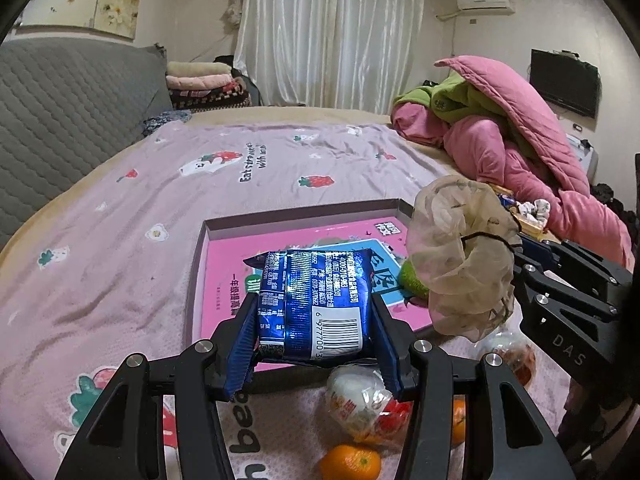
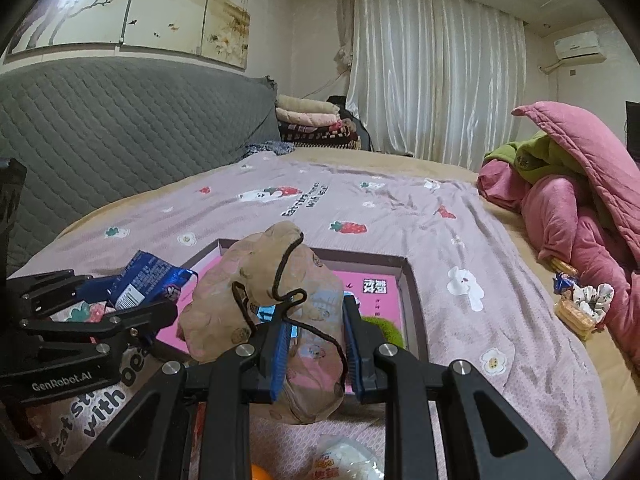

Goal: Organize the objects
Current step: 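Carry the packet over the tray with the left gripper while the right gripper carries the mesh bag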

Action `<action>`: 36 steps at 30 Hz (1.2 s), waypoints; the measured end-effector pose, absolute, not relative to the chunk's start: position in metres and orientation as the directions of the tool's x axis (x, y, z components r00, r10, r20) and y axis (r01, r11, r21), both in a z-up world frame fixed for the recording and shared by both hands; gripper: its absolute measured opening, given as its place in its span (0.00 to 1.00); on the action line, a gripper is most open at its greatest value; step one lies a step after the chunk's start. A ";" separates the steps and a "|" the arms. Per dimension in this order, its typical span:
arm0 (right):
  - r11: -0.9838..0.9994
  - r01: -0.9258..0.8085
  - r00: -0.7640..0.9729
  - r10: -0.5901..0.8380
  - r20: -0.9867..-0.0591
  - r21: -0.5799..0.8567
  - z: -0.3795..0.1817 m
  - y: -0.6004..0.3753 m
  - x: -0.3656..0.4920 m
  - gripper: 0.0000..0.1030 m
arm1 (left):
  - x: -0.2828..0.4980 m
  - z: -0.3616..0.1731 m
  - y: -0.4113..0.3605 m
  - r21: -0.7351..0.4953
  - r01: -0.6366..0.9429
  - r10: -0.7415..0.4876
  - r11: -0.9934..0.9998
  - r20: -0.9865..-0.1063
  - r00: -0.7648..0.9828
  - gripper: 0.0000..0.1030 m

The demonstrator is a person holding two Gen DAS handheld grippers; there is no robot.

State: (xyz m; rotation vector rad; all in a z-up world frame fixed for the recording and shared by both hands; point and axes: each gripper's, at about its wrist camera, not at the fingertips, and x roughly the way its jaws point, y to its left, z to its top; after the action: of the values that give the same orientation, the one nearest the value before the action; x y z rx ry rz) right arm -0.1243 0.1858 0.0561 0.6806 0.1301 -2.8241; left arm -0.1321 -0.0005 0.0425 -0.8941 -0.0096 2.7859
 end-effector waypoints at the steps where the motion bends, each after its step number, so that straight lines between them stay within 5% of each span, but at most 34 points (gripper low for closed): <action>1: -0.970 0.242 -0.867 -0.203 -0.455 -0.028 0.057 0.187 -0.124 0.24 | -0.133 0.043 0.001 -0.074 -0.202 0.208 -0.977 -0.574 -0.792 0.53; 36: -0.986 0.166 -0.924 -0.165 -0.346 0.026 0.085 0.199 -0.139 0.24 | -0.170 0.061 -0.007 -0.133 -0.123 0.174 -0.983 -0.510 -0.842 0.53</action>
State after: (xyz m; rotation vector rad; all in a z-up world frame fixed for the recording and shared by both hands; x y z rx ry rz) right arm -0.1394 0.1989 0.0847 0.5258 0.0052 -2.9258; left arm -0.1702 -0.0069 0.0612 -0.8083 -0.1430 2.8716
